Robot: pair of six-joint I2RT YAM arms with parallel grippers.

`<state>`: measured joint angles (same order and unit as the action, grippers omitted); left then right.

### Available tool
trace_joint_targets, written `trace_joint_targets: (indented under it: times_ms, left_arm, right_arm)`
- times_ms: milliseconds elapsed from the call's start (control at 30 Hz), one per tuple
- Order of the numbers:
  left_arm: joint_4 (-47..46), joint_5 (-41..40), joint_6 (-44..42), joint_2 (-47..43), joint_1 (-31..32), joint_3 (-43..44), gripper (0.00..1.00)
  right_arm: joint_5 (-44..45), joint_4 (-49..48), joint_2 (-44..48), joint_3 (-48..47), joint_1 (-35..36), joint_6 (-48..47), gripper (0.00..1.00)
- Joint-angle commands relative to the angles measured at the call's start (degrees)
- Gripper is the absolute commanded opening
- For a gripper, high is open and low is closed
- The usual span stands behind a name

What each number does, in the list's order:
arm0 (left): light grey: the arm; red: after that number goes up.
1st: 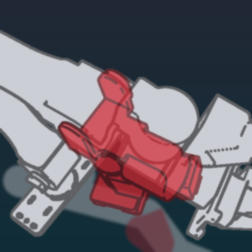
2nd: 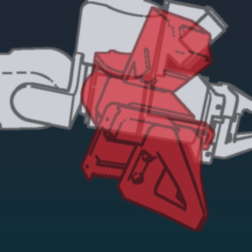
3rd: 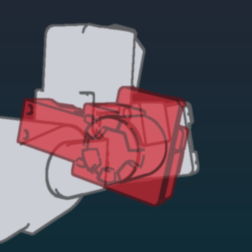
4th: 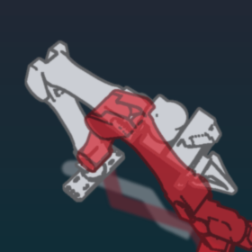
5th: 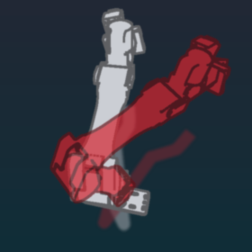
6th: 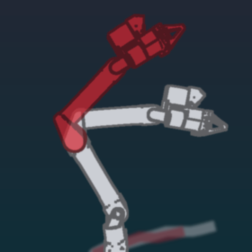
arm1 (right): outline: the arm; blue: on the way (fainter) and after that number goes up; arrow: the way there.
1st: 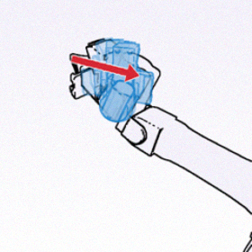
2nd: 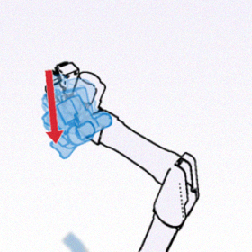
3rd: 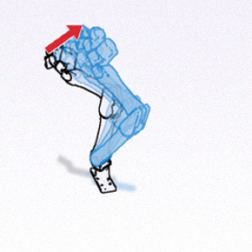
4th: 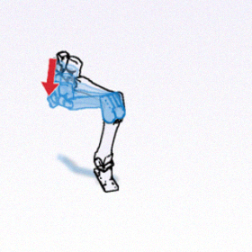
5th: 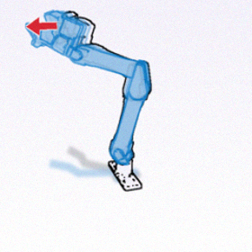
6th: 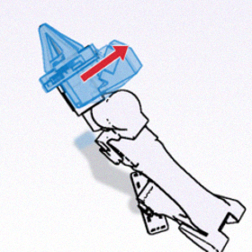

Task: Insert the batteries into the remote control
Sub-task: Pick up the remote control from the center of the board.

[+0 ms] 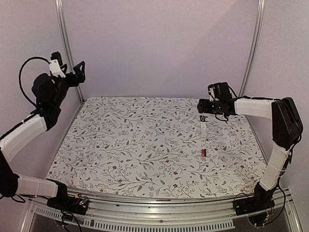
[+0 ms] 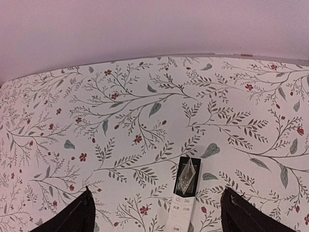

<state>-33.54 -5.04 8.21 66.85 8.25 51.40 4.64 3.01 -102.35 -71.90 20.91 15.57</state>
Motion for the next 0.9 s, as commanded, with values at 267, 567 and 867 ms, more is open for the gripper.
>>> trace_joint_targets:
  times_ms: [267,567,867]
  left_arm:
    - [2.1,14.9,-2.8,-2.0,1.2,-11.7,0.96]
    - [2.4,17.6,-3.5,-3.6,1.4,-11.8,0.96]
    - [1.3,25.2,-3.4,-2.8,2.2,-11.8,0.95]
  right_arm:
    - [4.0,18.1,-15.1,-5.7,1.3,1.2,0.75]
    - [0.4,16.8,-16.0,-5.7,1.3,1.7,0.35]
    - [-0.6,18.8,-14.0,-7.2,1.3,-2.1,0.16]
